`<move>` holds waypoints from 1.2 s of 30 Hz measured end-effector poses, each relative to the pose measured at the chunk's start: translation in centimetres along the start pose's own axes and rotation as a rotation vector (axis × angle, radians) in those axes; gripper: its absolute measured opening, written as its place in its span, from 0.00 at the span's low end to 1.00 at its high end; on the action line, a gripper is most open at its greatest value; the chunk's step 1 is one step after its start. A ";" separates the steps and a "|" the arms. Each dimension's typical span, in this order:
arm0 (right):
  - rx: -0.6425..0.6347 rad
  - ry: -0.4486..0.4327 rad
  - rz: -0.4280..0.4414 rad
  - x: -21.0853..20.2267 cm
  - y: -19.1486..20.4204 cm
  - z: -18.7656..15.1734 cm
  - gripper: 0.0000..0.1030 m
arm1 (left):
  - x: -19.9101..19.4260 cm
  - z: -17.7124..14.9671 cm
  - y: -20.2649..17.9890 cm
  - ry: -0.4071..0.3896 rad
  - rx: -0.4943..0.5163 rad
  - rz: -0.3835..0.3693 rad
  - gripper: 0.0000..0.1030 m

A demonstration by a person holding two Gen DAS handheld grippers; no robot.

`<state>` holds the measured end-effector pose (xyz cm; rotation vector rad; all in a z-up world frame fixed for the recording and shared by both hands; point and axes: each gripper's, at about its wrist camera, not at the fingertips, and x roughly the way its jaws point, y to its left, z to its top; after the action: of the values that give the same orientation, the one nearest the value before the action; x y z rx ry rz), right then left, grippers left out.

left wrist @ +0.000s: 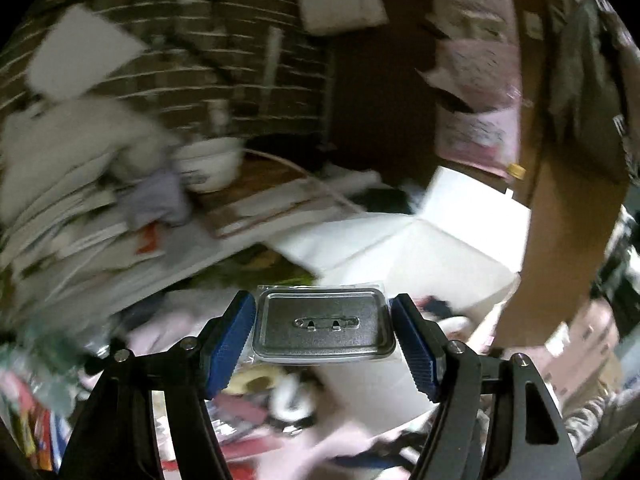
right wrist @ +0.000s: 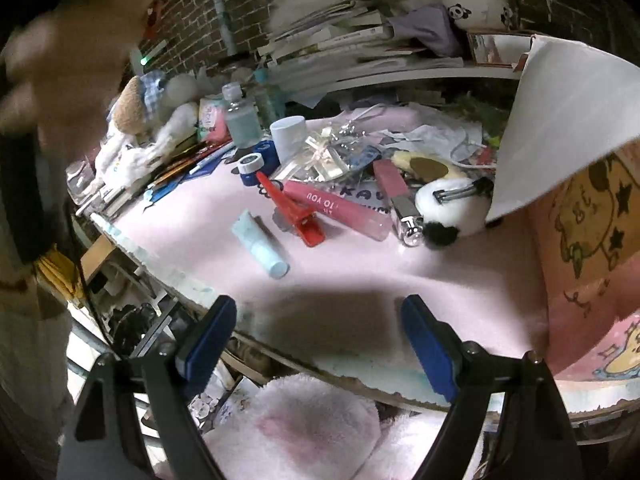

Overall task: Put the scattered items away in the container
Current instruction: 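Grasp the silver tin with the left tool and drop it into the box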

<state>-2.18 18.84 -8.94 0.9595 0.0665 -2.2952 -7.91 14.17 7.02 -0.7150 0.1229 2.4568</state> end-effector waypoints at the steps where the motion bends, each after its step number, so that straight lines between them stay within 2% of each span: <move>1: -0.005 -0.001 0.001 -0.1 0.0 -0.1 0.80 | 0.5 0.5 -0.7 0.022 0.012 -0.018 0.65; 7: -0.012 -0.001 0.018 -0.4 -0.2 -0.4 0.80 | 4.1 2.7 -3.7 0.179 0.071 -0.063 0.65; 10: -0.008 -0.002 0.019 -0.4 -0.2 -0.3 0.80 | 6.4 3.1 -4.3 0.290 0.067 -0.085 0.65; 14: -0.003 -0.002 0.021 -0.5 -0.2 -0.4 0.80 | 8.9 2.6 -4.6 0.418 0.059 -0.061 0.65; 21: -0.002 -0.001 0.021 -0.6 -0.2 -0.4 0.80 | 9.2 2.3 -5.4 0.450 0.084 -0.048 0.66; 29: 0.002 -0.003 0.017 -0.6 -0.2 -0.4 0.80 | 9.3 2.6 -5.1 0.463 0.032 -0.070 0.71; 36: 0.008 -0.007 0.011 -0.4 -0.3 -0.1 0.80 | 8.2 2.7 -5.2 0.426 0.035 -0.043 0.71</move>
<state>-2.04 19.30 -8.82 0.9535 0.0490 -2.2898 -11.98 23.24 5.41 -1.2029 0.3084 2.2219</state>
